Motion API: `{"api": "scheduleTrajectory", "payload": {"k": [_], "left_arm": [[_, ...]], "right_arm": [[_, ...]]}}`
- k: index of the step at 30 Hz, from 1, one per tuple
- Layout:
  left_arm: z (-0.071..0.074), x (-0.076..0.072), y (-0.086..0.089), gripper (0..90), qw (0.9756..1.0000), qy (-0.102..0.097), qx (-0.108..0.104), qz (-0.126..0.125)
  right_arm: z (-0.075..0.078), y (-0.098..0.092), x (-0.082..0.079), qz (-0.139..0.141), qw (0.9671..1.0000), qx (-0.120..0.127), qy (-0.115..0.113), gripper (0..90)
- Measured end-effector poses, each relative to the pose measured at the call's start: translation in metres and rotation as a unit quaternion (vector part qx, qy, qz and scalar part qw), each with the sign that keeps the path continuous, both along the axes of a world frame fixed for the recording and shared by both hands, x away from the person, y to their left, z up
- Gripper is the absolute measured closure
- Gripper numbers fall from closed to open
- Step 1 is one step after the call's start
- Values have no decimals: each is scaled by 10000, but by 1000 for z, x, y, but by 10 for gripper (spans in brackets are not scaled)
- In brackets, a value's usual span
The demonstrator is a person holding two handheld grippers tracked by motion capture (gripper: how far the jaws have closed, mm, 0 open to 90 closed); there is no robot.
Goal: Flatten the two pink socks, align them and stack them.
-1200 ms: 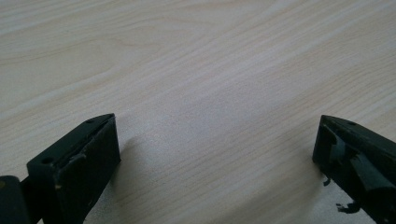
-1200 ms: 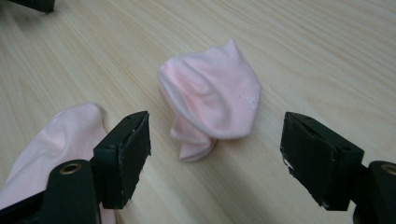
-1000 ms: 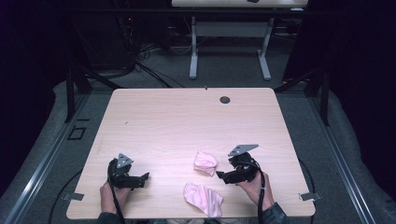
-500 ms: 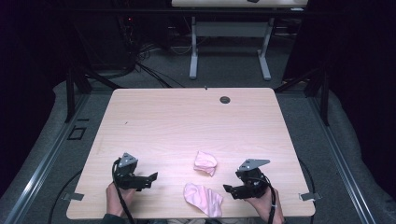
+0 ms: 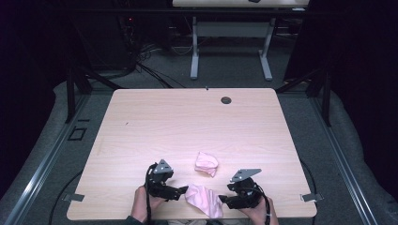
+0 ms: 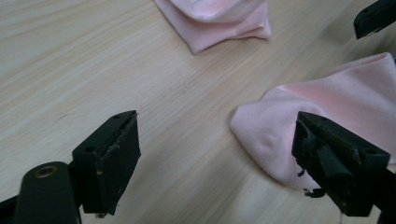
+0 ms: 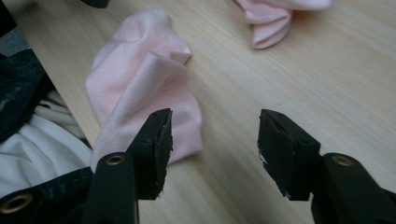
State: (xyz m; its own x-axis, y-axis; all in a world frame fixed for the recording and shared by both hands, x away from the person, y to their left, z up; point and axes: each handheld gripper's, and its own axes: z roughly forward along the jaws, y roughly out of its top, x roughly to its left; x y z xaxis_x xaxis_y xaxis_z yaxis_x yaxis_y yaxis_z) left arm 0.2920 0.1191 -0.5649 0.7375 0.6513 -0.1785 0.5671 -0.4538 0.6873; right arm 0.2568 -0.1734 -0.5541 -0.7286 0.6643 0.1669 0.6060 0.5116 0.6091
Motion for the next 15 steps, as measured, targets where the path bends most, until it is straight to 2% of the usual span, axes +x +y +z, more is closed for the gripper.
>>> {"api": "scheduleTrajectory", "payload": {"k": [3, 7, 8, 9, 10, 11, 14, 15], "left_arm": [[0, 0, -8, 251, 10000, 8, 34, -85], [-2, -1, -15, 379, 9996, 40, 182, -214], [-2, -1, -16, 379, 9994, 31, 230, -239], [-5, -2, -20, 436, 9991, 48, 302, -280], [-5, -2, -20, 469, 9991, 48, 302, -280], [-7, -4, -23, 481, 9985, 37, 413, -356], [-6, -6, -24, 545, 9982, 27, 442, -392], [-6, -7, -25, 574, 9981, -6, 481, -395]], "right_arm": [[-5, 5, 0, 61, 10000, -23, 75, 518], [-9, 9, -1, 132, 9998, -159, 39, 609], [-9, 9, -1, 132, 9998, -159, 39, 609], [-9, 9, -1, 204, 9996, -207, 49, 650], [-9, 9, -1, 204, 9996, -207, 49, 650], [-12, 10, -1, 222, 9996, -173, 93, 686], [-12, 9, 0, 222, 9995, -170, 112, 720], [-13, 9, 0, 269, 9995, -124, 138, 769]]}}
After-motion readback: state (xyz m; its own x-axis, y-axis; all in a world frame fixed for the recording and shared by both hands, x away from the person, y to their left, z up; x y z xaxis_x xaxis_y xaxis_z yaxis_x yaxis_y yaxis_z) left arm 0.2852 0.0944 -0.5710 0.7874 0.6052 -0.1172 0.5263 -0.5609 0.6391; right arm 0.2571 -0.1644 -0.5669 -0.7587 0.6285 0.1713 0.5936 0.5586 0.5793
